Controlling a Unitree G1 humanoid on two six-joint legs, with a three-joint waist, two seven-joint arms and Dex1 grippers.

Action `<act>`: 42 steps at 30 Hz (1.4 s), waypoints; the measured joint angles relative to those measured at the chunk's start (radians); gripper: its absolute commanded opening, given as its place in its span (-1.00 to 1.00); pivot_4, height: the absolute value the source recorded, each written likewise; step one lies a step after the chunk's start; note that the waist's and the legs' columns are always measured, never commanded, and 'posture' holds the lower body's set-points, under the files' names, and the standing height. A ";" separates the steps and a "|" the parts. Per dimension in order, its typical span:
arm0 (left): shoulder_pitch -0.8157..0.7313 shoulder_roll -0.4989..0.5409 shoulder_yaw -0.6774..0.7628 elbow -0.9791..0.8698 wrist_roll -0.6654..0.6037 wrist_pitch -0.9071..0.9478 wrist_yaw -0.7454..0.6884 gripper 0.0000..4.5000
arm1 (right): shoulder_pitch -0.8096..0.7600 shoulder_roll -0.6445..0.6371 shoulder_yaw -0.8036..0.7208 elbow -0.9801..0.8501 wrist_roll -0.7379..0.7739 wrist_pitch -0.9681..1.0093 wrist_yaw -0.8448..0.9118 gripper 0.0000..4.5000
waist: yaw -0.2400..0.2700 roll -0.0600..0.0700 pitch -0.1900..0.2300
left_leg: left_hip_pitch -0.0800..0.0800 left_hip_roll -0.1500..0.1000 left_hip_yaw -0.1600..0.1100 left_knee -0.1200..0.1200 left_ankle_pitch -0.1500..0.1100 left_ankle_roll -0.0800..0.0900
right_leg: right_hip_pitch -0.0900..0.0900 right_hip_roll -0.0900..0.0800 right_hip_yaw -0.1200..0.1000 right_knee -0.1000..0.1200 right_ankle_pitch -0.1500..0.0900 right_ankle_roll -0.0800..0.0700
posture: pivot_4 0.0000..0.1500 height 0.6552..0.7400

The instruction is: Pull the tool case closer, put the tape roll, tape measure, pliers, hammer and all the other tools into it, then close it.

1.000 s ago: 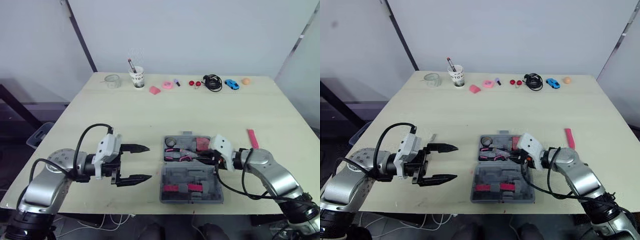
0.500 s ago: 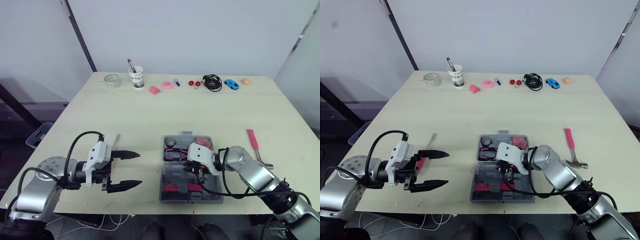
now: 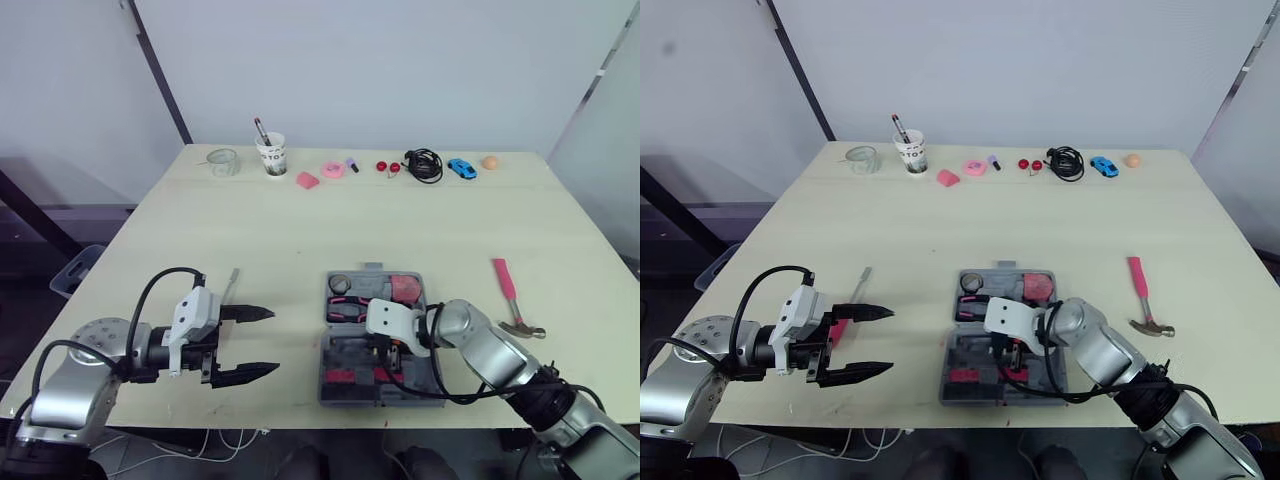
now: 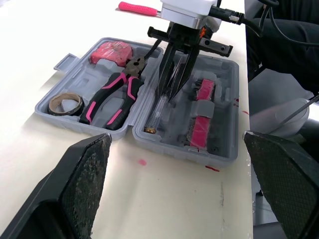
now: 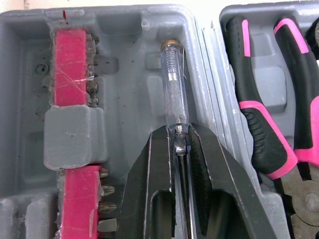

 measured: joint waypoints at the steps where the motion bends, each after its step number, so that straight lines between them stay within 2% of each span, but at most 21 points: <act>1: 0.000 0.000 0.000 0.000 0.000 -0.001 0.000 1.00 | 0.000 0.001 0.000 0.004 -0.002 -0.009 0.001 -0.98 | 0.000 0.000 0.000 | 0.000 0.000 0.000 0.000 0.000 0.000 | 0.000 0.000 0.000 0.000 0.000 0.000 | 1.00 1.00; 21: 0.003 -0.003 -0.011 -0.001 0.008 -0.005 0.015 1.00 | 0.027 -0.007 -0.035 0.022 -0.011 -0.132 0.001 -0.98 | 0.002 0.000 0.000 | 0.000 0.000 0.000 0.000 0.000 0.000 | 0.000 0.000 0.000 0.000 0.000 0.000 | 1.00 1.00; 26: 0.003 -0.006 -0.012 -0.002 0.008 -0.004 0.017 1.00 | 0.033 0.000 -0.040 0.027 -0.017 -0.158 -0.004 0.03 | 0.001 0.000 0.000 | 0.000 0.000 0.000 0.000 0.000 0.000 | 0.000 0.000 0.000 0.000 0.000 0.000 | 1.00 1.00; 35: 0.003 -0.018 -0.021 -0.002 0.008 -0.005 0.017 1.00 | 0.056 -0.003 -0.091 0.038 -0.008 -0.205 -0.022 0.03 | 0.002 0.000 0.000 | 0.000 0.000 0.000 0.000 0.000 0.000 | 0.000 0.000 0.000 0.000 0.000 0.000 | 1.00 1.00; 41: 0.003 -0.029 -0.023 -0.002 0.009 -0.006 0.019 1.00 | 0.096 0.013 -0.180 0.031 0.081 -0.214 -0.002 0.03 | 0.002 0.000 0.000 | 0.000 0.000 0.000 0.000 0.000 0.000 | 0.000 0.000 0.000 0.000 0.000 0.001 | 1.00 1.00; 42: 0.003 -0.030 -0.026 -0.002 0.009 -0.007 0.019 1.00 | 0.102 0.022 -0.193 0.031 0.099 -0.216 0.001 -0.08 | 0.002 0.000 0.000 | 0.000 0.000 0.000 0.000 0.000 0.000 | 0.000 0.000 0.000 0.000 0.000 0.001 | 1.00 1.00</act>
